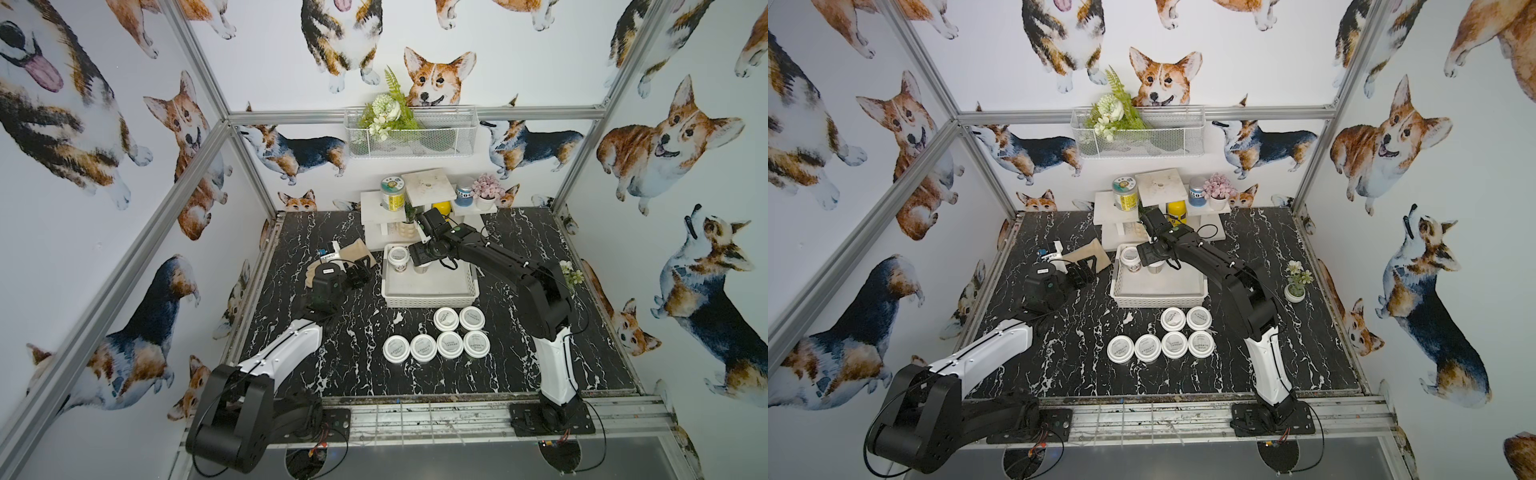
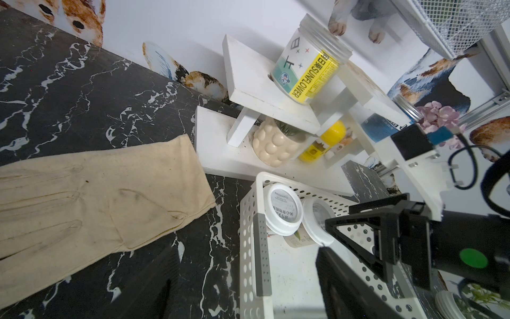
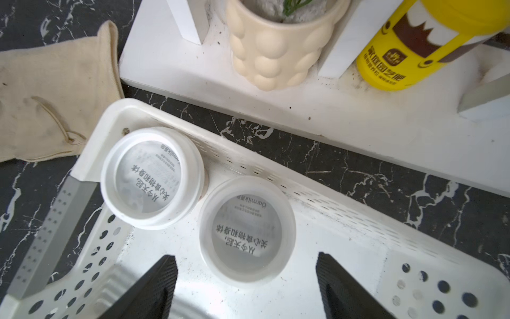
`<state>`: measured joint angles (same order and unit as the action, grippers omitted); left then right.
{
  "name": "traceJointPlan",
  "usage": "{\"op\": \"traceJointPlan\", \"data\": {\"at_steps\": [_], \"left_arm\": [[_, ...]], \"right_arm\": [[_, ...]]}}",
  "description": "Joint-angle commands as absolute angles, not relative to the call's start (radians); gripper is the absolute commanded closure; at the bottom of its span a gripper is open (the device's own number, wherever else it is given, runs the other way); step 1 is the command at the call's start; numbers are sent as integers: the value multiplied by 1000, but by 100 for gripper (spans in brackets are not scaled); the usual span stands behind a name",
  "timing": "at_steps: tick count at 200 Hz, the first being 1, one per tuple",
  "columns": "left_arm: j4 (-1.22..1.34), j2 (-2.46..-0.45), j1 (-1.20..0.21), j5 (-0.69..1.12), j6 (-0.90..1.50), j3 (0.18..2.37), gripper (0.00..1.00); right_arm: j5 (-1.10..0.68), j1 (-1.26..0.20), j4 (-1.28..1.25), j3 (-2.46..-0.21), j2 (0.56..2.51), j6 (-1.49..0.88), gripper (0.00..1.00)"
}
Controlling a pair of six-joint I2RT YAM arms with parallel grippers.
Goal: Put the yogurt in the basket
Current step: Place the yogurt in the basket.
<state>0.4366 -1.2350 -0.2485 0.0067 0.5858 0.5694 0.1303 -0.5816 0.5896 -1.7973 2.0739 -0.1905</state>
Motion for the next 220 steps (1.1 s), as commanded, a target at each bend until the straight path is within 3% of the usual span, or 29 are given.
{"op": "traceJointPlan", "data": {"at_steps": [1, 54, 220], "left_arm": [[469, -1235, -248, 15, 581, 574, 17], [469, -1236, -248, 14, 579, 573, 17], [466, -1239, -248, 12, 579, 577, 17]], "right_arm": [[126, -580, 541, -1731, 2016, -212, 17], [120, -581, 458, -1556, 1957, -214, 26], [88, -572, 433, -1615, 2050, -187, 32]]}}
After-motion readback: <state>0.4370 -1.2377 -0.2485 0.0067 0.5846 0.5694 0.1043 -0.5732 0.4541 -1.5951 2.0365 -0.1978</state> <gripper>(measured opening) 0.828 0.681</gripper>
